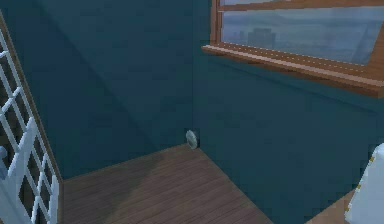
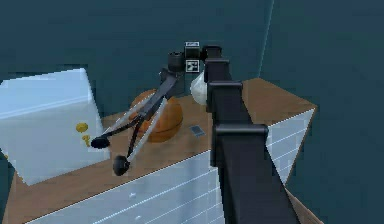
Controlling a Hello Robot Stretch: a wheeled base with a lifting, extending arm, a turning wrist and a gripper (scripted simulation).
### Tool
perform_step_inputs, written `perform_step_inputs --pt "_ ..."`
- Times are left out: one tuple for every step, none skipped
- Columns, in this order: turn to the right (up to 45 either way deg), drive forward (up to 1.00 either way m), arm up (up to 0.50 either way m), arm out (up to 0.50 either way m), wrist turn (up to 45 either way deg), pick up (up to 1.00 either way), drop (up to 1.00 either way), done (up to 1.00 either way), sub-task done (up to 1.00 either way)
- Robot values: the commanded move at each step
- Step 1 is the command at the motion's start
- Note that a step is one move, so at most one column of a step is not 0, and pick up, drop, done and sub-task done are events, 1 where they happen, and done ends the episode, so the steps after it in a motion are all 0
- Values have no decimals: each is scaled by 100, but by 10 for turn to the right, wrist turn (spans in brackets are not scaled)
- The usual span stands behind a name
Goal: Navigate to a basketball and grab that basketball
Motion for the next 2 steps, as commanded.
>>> perform_step_inputs --pt "0 0 0 0 450 0 0 0 0" --pt "0 0 0 0 450 0 0 0 0"
